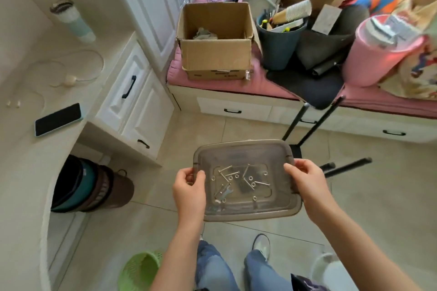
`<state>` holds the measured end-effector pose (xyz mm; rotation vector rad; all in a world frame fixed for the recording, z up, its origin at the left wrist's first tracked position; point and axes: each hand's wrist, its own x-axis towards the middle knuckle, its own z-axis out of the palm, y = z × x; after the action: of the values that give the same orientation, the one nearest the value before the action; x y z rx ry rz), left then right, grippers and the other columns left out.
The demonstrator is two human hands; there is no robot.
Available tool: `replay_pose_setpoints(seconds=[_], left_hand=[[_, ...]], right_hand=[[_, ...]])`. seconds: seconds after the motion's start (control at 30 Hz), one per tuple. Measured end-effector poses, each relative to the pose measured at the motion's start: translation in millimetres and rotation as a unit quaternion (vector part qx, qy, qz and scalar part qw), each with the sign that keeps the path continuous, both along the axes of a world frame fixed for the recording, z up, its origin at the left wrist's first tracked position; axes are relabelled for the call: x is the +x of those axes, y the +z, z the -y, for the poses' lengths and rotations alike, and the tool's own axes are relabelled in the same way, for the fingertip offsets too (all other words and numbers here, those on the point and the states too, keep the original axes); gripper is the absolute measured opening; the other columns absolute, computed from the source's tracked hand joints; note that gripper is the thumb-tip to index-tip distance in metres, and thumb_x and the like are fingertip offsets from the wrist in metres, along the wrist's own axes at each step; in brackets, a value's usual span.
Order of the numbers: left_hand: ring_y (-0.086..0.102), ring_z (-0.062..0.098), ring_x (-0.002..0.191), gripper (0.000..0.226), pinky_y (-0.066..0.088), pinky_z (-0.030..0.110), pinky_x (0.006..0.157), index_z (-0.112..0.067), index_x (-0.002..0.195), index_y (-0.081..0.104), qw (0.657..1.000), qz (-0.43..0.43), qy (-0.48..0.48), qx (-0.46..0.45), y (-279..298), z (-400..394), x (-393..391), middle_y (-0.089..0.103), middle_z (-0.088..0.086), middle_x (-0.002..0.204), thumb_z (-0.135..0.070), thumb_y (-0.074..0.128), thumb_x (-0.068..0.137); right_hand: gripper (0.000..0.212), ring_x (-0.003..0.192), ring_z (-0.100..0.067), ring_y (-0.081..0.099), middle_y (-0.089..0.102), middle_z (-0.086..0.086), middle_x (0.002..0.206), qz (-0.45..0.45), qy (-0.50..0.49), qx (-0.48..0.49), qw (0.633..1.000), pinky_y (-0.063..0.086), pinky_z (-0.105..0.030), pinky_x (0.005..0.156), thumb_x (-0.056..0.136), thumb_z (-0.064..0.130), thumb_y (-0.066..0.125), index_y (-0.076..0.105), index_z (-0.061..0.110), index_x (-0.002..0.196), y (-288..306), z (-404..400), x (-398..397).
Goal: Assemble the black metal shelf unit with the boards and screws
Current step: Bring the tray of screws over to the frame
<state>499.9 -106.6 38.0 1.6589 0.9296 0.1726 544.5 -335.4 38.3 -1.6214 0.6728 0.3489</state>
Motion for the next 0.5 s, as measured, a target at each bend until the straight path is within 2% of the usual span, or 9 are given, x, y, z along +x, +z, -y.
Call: replay_pose_setpoints(seconds=[0.13,0.3,0.4,0.5], left_hand=[[0.052,0.004,0.067,0.019,0.042,0.013,0.062,-0.028,0.087,0.059,0.999,-0.012,-0.029,-0.016,0.6,60.5,17.9,0.057,-0.009,0.078,-0.012,0.067,0.092],[0.049,0.009,0.067,0.014,0.043,0.021,0.066,-0.023,0.089,0.062,0.996,-0.007,-0.083,-0.018,4.4,114.7,51.5,0.056,-0.007,0.077,-0.009,0.066,0.092],[0.051,0.01,0.069,0.011,0.045,0.025,0.07,-0.02,0.091,0.063,0.993,-0.008,-0.119,-0.019,4.3,140.9,76.1,0.057,-0.005,0.078,-0.009,0.065,0.092],[0.052,0.009,0.069,0.012,0.046,0.022,0.069,-0.02,0.09,0.063,0.989,-0.008,-0.145,-0.017,1.0,166.3,102.3,0.059,-0.006,0.078,-0.008,0.066,0.092]], right_hand=[[0.012,0.084,-0.021,0.065,0.068,-0.011,0.097,0.002,-0.052,0.009,0.999,0.052,-0.034,0.069,0.091,0.015,0.067,0.063,0.014,0.102,-0.9,63.5,2.0],[0.017,0.086,-0.024,0.066,0.069,-0.013,0.1,-0.007,-0.115,0.026,0.993,0.056,-0.039,0.074,0.092,0.012,0.066,0.062,0.01,0.108,-4.6,120.0,8.4],[0.017,0.076,-0.02,0.065,0.069,-0.01,0.094,0.0,-0.151,0.034,0.988,0.053,-0.032,0.063,0.092,0.011,0.066,0.062,0.009,0.108,-6.4,144.9,16.4],[0.014,0.07,-0.018,0.063,0.068,-0.009,0.089,0.006,-0.184,0.037,0.982,0.051,-0.031,0.059,0.092,0.009,0.065,0.062,0.008,0.106,-8.3,168.1,27.9]])
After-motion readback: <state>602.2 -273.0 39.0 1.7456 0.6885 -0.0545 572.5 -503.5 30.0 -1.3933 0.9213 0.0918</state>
